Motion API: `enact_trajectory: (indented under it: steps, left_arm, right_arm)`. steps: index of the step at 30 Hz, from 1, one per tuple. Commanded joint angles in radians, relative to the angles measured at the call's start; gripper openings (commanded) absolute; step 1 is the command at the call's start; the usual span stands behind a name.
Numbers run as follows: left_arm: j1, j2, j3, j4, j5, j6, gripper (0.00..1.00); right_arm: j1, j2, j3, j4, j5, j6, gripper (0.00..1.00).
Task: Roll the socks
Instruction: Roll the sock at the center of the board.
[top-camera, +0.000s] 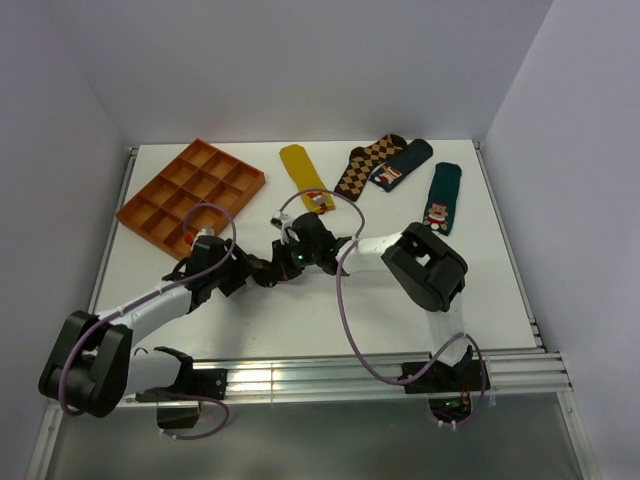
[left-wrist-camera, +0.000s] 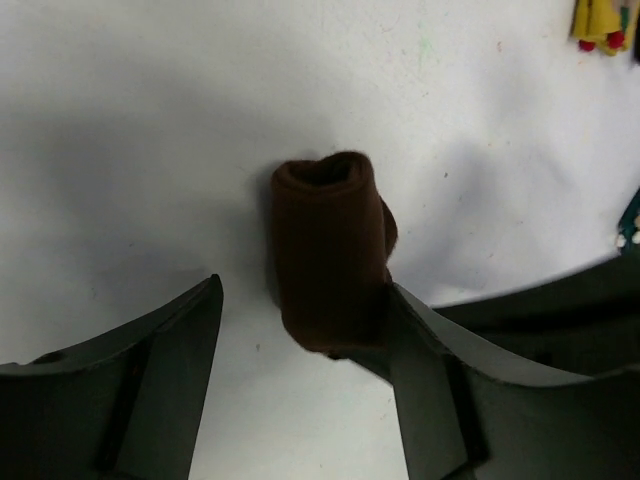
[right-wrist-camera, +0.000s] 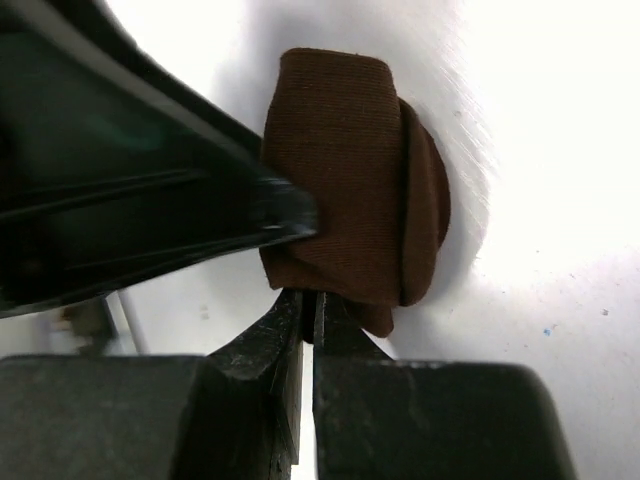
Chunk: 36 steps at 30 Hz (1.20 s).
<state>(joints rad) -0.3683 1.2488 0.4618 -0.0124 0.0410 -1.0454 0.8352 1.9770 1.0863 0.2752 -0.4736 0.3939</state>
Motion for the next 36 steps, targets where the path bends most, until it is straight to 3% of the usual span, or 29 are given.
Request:
enact_trajectory:
  steps: [1,4,9,21,36]
  left_arm:
    - [-0.001,-0.084,-0.035,-0.006,-0.030,-0.024,0.70]
    - [0.002,-0.126,-0.058,0.040,-0.029,-0.025,0.75]
    - [0.002,-0.137,-0.081,0.094,-0.006,-0.011,0.75]
    - [-0.004,0.004,-0.120,0.299,0.039,-0.070,0.66]
    - [-0.058,0.084,-0.117,0.437,0.000,-0.153,0.65]
  right_arm:
    - [-0.071,0.052,-0.022,0.044,-0.154,0.158,0.00]
    - [-0.096,0.074,-0.014,0.050,-0.195,0.203,0.00]
    - [-0.128,0.109,-0.011,0.099,-0.253,0.301,0.00]
    - [-0.148,0.157,-0.019,0.131,-0.287,0.384,0.00]
    - [-0.165,0.186,-0.057,0.190,-0.298,0.465,0.00]
